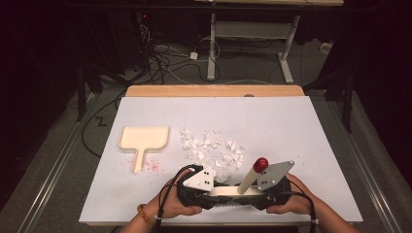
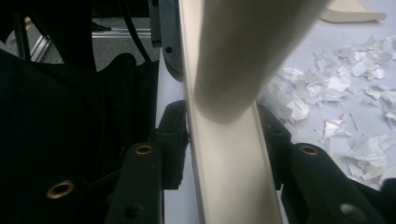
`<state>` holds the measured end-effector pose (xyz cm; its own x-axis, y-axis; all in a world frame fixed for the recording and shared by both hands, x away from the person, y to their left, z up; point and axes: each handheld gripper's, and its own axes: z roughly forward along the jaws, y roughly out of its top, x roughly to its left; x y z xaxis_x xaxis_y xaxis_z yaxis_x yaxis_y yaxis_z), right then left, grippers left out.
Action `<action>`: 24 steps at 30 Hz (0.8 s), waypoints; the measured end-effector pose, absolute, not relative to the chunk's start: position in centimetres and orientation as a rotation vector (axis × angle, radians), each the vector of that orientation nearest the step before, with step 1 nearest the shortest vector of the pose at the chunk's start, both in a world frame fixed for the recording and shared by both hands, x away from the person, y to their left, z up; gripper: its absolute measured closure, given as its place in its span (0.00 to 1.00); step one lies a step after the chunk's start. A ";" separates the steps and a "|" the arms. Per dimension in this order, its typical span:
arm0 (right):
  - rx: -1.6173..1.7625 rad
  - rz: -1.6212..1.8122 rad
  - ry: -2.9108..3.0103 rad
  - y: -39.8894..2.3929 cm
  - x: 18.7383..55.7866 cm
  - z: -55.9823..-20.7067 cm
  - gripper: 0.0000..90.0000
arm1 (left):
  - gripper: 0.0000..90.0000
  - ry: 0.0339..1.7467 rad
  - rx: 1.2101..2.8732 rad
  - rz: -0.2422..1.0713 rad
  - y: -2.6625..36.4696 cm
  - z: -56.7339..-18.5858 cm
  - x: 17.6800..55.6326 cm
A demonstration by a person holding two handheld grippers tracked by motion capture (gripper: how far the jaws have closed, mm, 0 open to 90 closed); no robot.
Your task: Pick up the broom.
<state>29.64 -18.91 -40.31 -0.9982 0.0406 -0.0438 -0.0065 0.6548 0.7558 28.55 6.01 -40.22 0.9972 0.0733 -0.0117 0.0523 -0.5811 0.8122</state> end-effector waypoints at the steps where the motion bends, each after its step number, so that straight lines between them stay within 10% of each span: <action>1: 0.057 1.282 2.813 -18.9 29.6 -40.3 0.71 | 0.72 0.092 2.192 0.044 6.0 -40.2 28.6; 5: 0.018 1.286 2.803 -18.9 29.8 -40.4 0.75 | 0.65 0.110 2.186 0.072 6.1 -40.1 28.7; 13: 0.192 1.258 2.692 -20.0 30.3 -39.5 0.75 | 0.29 0.312 2.095 0.554 9.9 -38.6 27.2; 24: 0.380 1.251 2.546 -22.7 32.5 -37.9 0.75 | 0.24 0.658 2.086 0.758 18.6 -42.1 26.4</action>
<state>32.50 -22.72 -37.88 -0.9265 0.3524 -0.1318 0.1110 0.5909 0.7990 26.43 18.56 -42.07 0.6847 0.6706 0.2853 0.1888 -0.5413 0.8193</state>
